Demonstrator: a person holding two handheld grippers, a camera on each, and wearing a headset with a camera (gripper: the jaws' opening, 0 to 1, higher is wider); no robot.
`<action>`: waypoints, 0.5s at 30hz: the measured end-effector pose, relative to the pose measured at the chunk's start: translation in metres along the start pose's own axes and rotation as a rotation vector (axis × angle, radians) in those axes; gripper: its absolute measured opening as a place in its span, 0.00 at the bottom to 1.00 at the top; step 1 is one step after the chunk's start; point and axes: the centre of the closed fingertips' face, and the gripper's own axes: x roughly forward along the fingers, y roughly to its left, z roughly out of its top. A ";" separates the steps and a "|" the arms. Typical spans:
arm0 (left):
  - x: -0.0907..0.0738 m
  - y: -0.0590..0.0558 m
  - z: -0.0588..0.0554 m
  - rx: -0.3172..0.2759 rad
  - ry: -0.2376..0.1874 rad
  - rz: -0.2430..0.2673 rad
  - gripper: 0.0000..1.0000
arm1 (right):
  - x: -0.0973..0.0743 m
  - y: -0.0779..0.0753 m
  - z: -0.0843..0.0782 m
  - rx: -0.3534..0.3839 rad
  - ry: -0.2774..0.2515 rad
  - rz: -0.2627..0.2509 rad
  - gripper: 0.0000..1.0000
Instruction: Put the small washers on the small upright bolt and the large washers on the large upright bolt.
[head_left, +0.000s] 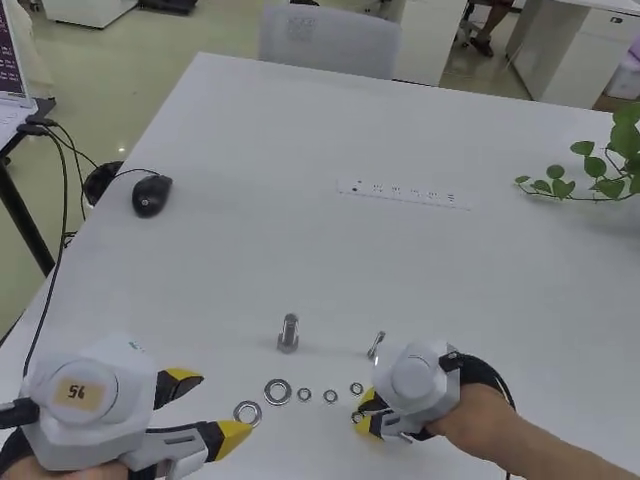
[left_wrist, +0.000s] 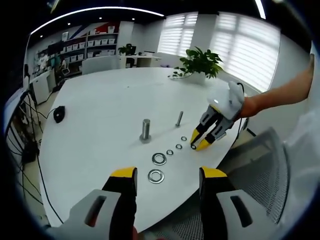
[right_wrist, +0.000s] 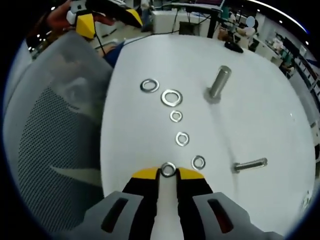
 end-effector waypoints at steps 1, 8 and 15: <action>0.000 0.000 0.000 0.000 0.000 0.000 0.49 | 0.000 0.000 0.000 -0.007 0.000 0.001 0.14; 0.002 -0.001 0.005 0.000 -0.008 -0.005 0.48 | -0.001 -0.001 -0.001 0.040 -0.017 -0.012 0.13; 0.000 -0.001 0.004 0.008 -0.004 -0.013 0.48 | -0.005 -0.007 -0.003 0.141 -0.048 -0.046 0.13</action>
